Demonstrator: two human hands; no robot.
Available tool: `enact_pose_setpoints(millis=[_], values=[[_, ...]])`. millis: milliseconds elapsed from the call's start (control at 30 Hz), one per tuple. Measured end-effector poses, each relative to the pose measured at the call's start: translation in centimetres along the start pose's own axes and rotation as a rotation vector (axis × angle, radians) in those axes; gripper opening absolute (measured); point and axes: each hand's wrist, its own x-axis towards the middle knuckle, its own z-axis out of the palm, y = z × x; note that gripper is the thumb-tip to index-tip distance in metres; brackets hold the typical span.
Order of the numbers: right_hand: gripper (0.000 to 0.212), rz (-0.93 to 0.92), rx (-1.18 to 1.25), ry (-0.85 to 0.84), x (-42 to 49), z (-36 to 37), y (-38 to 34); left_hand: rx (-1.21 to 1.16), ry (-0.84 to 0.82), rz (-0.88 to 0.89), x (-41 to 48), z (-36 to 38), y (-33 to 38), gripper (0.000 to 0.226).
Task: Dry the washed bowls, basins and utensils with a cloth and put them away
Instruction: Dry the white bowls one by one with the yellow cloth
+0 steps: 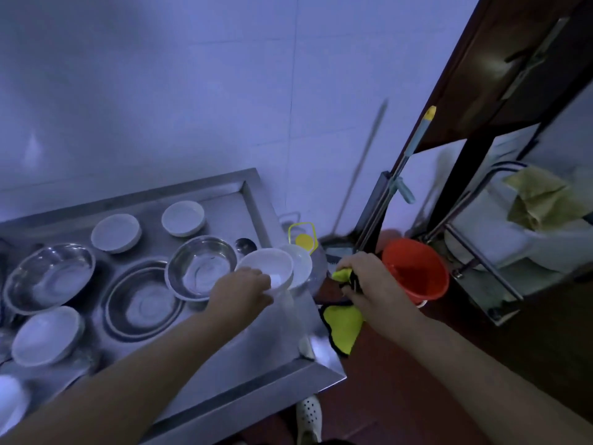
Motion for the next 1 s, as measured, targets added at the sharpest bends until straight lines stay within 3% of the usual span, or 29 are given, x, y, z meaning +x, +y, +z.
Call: enact_pose_setpoints(millis=[100,233,433,567,733,1000], values=[[0.024,0.025,-0.025,-0.034,0.5,-0.4,3.1,-0.045,0.042,-0.049,3.2,2.0,0.9,0.013],[0.031,0.059,-0.012,-0.095,1.0,-1.0,6.6,0.092,0.013,-0.018,6.2,4.3,1.8,0.025],[0.034,0.123,0.030,-0.194,1.8,-1.5,10.2,0.051,-0.058,-0.014,7.6,7.4,2.2,0.036],[0.031,0.114,0.047,-0.240,2.2,-0.9,10.9,0.053,0.018,0.012,8.4,8.3,2.4,0.022],[0.033,0.082,0.044,-0.290,3.0,-0.2,11.2,0.094,-0.023,0.015,8.7,9.2,2.3,0.037],[0.032,0.069,0.055,-0.313,3.8,0.1,10.9,0.118,-0.025,0.029,9.0,9.8,2.4,0.038]])
